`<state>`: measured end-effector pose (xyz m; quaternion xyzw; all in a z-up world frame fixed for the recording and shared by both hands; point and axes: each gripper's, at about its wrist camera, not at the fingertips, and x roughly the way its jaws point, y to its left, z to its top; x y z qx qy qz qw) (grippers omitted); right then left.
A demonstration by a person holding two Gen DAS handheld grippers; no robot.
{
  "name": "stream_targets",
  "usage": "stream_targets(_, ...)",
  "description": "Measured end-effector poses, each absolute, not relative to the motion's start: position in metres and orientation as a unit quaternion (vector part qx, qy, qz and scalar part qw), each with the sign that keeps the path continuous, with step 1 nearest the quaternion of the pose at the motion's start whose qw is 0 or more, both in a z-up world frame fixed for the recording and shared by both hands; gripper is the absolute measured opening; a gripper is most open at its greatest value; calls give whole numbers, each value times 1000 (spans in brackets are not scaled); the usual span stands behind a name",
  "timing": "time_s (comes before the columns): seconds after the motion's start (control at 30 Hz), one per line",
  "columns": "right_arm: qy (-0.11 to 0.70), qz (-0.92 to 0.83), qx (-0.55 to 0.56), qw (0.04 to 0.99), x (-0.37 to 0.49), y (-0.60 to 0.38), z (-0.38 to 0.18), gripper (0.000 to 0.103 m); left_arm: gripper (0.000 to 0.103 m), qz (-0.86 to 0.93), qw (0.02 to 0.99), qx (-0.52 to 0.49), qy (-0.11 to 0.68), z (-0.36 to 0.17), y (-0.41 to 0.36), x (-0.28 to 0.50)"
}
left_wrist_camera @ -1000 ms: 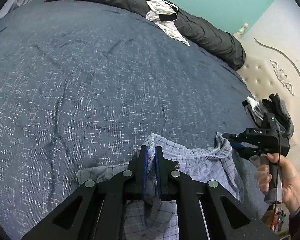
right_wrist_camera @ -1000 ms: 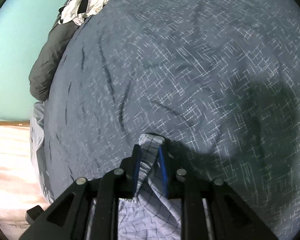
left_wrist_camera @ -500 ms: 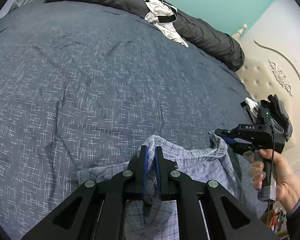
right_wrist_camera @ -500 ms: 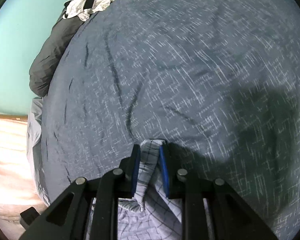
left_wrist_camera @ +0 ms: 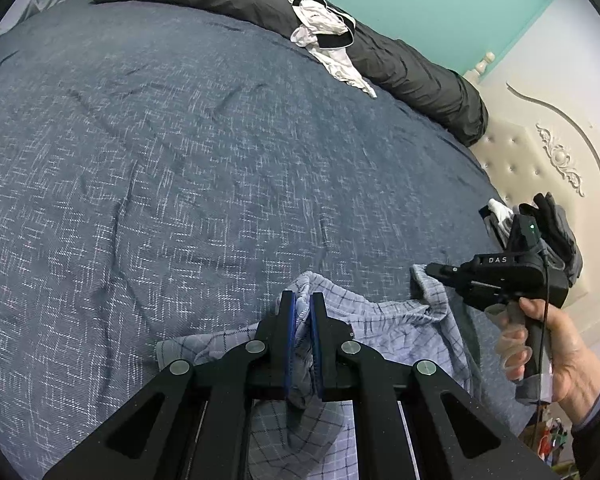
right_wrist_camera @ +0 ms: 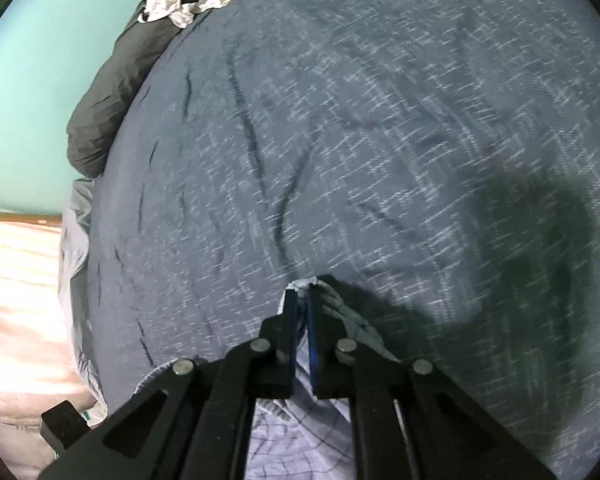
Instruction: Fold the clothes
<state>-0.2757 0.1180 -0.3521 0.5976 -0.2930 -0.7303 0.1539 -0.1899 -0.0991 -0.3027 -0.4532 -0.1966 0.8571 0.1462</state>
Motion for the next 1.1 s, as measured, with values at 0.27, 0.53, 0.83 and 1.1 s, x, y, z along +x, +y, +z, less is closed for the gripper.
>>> stream_targets(0.27, -287, -728, 605, 150, -312, 97, -357, 8, 8, 857, 145, -453, -198, -303, -100, -189)
stream_targets(0.53, -220, -740, 621, 135, -334, 72, -362, 15, 8, 857, 146, -453, -196, -303, -99, -189)
stream_targets(0.83, -69, -758, 638, 120, -345, 58, -334, 4, 8, 859, 143, -450, -196, -301, -106, -189)
stream_targets(1.1, 65, -749, 650, 112, -354, 47, -315, 3, 8, 862, 146, -446, -189, -296, -99, -191)
